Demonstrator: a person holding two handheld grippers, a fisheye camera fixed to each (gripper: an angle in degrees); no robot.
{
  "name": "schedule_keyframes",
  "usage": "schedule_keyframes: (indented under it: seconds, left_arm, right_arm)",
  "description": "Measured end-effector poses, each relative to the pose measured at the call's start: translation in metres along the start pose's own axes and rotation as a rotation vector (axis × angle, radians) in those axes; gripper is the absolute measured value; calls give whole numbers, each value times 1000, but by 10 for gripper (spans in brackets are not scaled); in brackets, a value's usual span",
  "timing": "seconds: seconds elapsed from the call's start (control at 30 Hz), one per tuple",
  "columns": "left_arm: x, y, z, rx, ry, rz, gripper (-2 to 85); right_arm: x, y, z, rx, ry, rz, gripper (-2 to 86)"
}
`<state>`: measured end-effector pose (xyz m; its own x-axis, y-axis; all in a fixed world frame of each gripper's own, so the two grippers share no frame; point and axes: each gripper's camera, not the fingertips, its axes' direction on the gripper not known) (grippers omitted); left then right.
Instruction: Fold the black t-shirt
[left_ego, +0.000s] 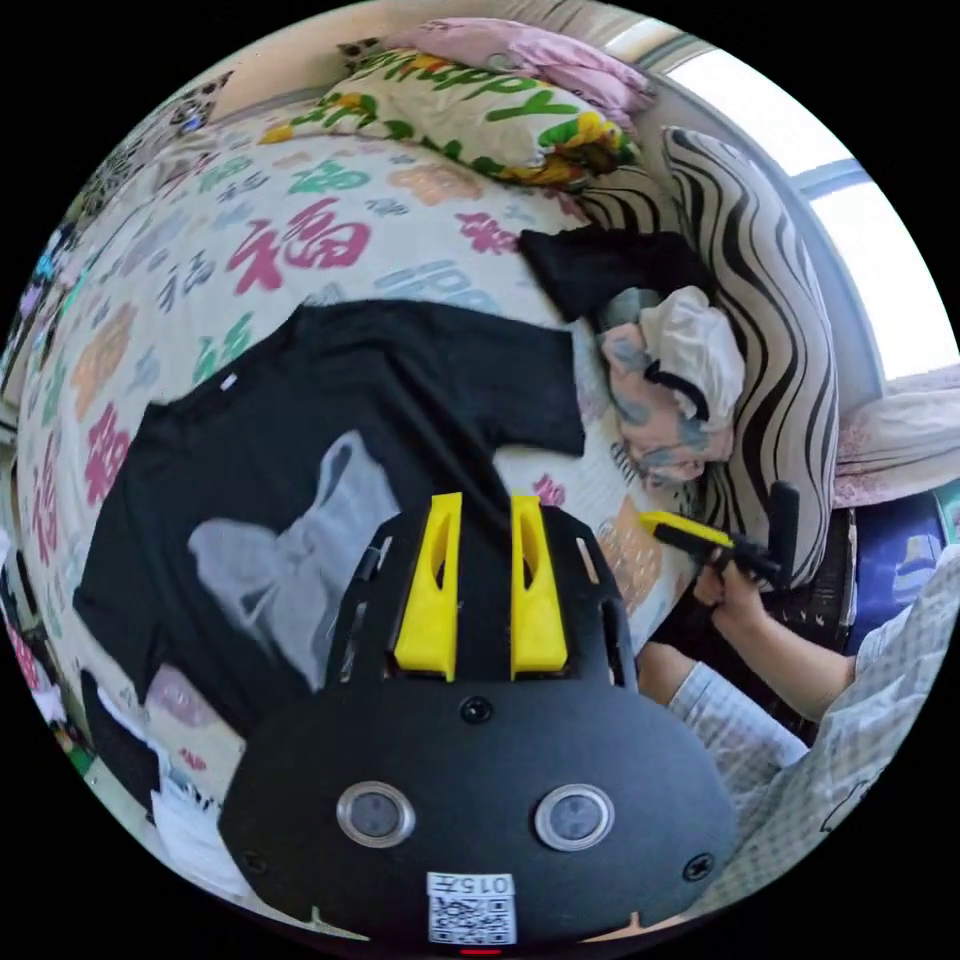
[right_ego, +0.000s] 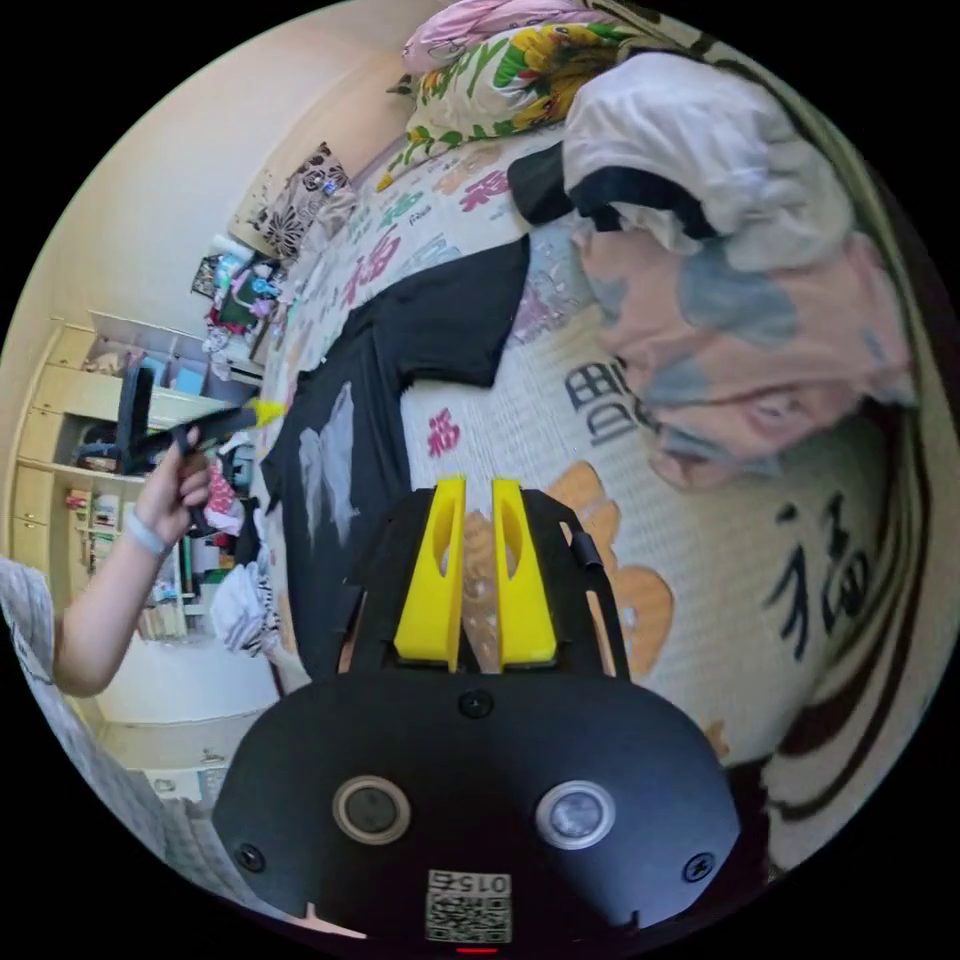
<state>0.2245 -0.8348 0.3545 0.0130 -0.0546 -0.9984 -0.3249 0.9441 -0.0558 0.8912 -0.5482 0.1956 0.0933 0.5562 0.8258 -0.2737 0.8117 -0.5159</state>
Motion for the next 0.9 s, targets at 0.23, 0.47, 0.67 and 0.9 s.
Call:
schedule_keyframes:
  seconds: [0.23,0.47,0.67,0.9]
  left_arm:
    - [105,-198,118,-62,-66,121,83]
    - [103,-261,170,-192,-108,54,24]
    - [78,-273,141,-80,86,-12,3]
    - [36,-274,107,22,208,-67,0]
  right_arm:
    - [8,-65,17,-33,-90,-51,61]
    - [23,-102,37,-93,-138,35,74]
    - [19,-116,56,-92,-162,43,52]
    - [-7,-131,66,-60,-147,-51,-1]
